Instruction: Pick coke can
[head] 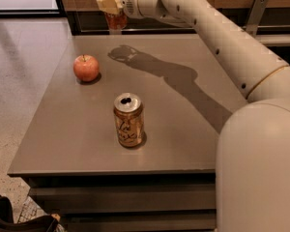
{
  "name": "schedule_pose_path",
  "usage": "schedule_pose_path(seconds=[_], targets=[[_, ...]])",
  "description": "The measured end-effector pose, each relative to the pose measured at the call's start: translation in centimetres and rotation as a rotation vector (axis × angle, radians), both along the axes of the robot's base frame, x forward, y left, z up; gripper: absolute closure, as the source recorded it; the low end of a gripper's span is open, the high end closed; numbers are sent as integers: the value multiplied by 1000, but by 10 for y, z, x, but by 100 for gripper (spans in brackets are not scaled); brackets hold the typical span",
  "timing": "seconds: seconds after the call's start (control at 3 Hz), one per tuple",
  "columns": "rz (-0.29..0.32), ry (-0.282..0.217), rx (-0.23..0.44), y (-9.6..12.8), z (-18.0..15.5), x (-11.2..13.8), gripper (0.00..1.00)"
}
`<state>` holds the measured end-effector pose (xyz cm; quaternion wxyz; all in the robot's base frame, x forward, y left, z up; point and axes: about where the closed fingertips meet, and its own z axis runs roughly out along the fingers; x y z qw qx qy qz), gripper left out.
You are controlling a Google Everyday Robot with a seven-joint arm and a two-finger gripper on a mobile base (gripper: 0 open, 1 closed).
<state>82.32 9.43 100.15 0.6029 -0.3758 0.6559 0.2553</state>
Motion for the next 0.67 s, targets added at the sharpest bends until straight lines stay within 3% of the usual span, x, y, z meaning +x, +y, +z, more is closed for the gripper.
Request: schedule_pose_path(seconds=[0.33,0.67], targets=[[-2,-41,-22,-8,27,-32,100],[1,-44,-26,-7,31,-36,100]])
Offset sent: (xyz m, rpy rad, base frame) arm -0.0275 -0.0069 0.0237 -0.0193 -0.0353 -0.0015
